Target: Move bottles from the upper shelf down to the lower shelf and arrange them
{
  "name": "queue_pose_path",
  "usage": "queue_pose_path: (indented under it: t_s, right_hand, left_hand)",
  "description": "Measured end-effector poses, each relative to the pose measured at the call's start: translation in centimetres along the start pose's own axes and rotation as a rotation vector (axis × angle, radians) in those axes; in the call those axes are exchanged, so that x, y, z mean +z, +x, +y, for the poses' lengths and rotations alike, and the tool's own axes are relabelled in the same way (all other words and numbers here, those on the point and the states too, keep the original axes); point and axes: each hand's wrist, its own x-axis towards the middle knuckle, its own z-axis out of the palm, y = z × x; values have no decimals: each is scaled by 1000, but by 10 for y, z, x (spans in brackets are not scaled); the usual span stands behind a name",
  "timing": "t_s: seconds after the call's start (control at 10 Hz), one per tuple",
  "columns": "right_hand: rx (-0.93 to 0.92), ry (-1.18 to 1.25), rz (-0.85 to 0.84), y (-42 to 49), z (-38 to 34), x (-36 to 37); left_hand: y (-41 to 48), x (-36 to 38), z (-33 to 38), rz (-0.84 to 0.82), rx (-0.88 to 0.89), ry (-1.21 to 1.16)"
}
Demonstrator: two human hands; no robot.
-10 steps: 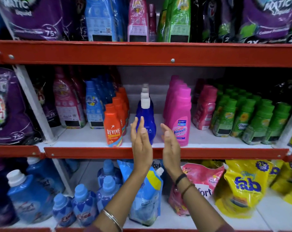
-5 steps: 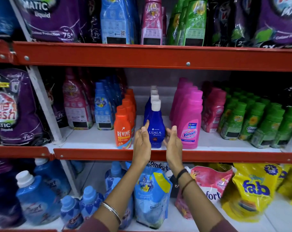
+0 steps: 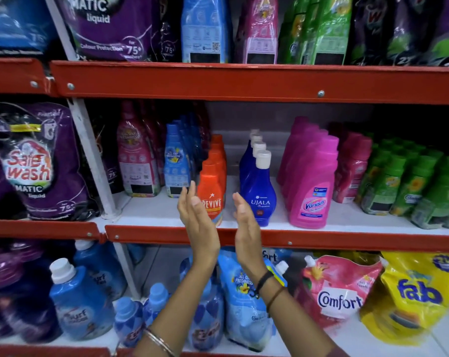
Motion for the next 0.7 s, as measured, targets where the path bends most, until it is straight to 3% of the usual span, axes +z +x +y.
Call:
queue_pose_path:
  t_s: [0.2, 0.4, 0.6, 0.7]
  right_hand:
    - [220, 186, 26, 18, 3, 28]
    - [222, 216, 88, 22, 1, 26]
    - [236, 207, 64, 22, -6, 23]
    - [202, 183, 134, 9, -14, 8]
  left_hand:
    - [27, -10, -19, -188, -171, 103]
    - [32, -15, -21, -288, -202, 13]
    - [33, -22, -24, -298, -209, 38]
    - [28, -23, -6, -181, -43, 98]
